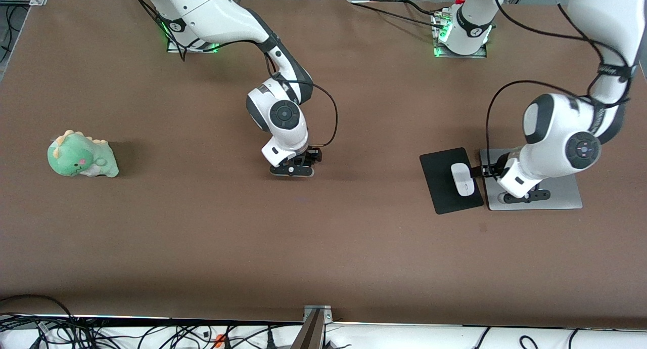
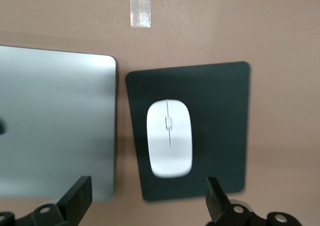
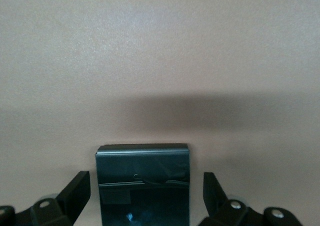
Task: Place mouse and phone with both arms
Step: 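Lower the mouse onto the black pad and open the left gripper, then raise the left gripper away from the pad while the right gripper lifts the phone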
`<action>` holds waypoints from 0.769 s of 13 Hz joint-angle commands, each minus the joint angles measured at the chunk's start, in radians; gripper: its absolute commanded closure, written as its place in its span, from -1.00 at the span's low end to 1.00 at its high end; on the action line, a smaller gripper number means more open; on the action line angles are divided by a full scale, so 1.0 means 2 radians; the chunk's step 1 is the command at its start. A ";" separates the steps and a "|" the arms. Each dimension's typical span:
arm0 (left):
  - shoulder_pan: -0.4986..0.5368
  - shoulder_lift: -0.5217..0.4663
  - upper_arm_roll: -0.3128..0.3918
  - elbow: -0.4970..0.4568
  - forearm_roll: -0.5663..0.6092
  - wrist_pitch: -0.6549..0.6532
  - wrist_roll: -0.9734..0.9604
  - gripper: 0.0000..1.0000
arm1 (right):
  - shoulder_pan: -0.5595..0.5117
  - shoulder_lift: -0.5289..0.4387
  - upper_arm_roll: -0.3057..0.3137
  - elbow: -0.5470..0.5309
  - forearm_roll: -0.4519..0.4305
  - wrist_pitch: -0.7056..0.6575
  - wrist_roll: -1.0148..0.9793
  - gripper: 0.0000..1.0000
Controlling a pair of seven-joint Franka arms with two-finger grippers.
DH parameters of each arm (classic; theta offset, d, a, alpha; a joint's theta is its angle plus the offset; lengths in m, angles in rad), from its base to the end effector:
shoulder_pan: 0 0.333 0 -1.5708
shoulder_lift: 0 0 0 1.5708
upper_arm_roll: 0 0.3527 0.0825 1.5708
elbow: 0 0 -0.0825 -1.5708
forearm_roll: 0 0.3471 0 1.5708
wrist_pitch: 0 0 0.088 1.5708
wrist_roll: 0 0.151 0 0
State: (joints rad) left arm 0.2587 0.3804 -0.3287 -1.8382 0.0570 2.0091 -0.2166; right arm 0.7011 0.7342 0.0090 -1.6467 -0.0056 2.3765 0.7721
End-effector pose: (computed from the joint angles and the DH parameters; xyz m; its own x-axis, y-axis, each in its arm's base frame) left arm 0.5886 -0.0229 0.3306 0.9727 0.1220 -0.1976 0.1308 -0.9909 0.0322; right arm 0.5193 0.4451 0.1936 0.9982 -0.0602 -0.0046 -0.0602 -0.9982 0.0015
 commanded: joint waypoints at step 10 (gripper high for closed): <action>0.003 -0.143 -0.001 0.092 -0.019 -0.153 0.061 -1.00 | 0.018 0.023 -0.005 0.010 -0.052 0.012 0.017 0.11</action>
State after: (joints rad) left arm 0.2611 0.1523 -0.3296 -1.6422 0.0376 1.7261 -0.1235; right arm 0.7272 0.7568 0.0086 -1.6410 -0.0913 2.3957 0.8026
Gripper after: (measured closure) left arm 0.000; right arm 0.189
